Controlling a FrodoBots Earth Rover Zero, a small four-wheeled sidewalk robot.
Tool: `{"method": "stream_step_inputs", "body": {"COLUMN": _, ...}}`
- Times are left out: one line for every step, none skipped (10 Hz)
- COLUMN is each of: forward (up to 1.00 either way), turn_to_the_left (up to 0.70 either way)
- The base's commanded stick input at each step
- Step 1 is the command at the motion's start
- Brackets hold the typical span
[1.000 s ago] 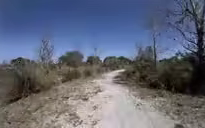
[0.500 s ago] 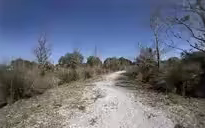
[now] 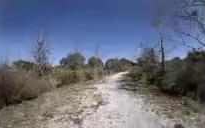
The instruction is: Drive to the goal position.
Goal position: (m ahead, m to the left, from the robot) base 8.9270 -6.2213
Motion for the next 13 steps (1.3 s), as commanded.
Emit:
{"method": "stream_step_inputs", "body": {"forward": 0.7, "turn_to_the_left": 0.0}}
{"method": "stream_step_inputs", "body": {"forward": 0.7, "turn_to_the_left": -0.07}}
{"method": "stream_step_inputs", "body": {"forward": 0.7, "turn_to_the_left": -0.14}}
{"method": "stream_step_inputs", "body": {"forward": 0.7, "turn_to_the_left": -0.21}}
{"method": "stream_step_inputs", "body": {"forward": 0.7, "turn_to_the_left": -0.28}}
{"method": "stream_step_inputs", "body": {"forward": 0.7, "turn_to_the_left": -0.35}}
{"method": "stream_step_inputs", "body": {"forward": 0.7, "turn_to_the_left": -0.35}}
{"method": "stream_step_inputs", "body": {"forward": 0.7, "turn_to_the_left": -0.28}}
{"method": "stream_step_inputs", "body": {"forward": 0.7, "turn_to_the_left": -0.21}}
{"method": "stream_step_inputs", "body": {"forward": 0.7, "turn_to_the_left": -0.14}}
{"method": "stream_step_inputs", "body": {"forward": 0.7, "turn_to_the_left": -0.07}}
{"method": "stream_step_inputs", "body": {"forward": 0.7, "turn_to_the_left": 0.0}}
{"method": "stream_step_inputs", "body": {"forward": 0.7, "turn_to_the_left": 0.0}}
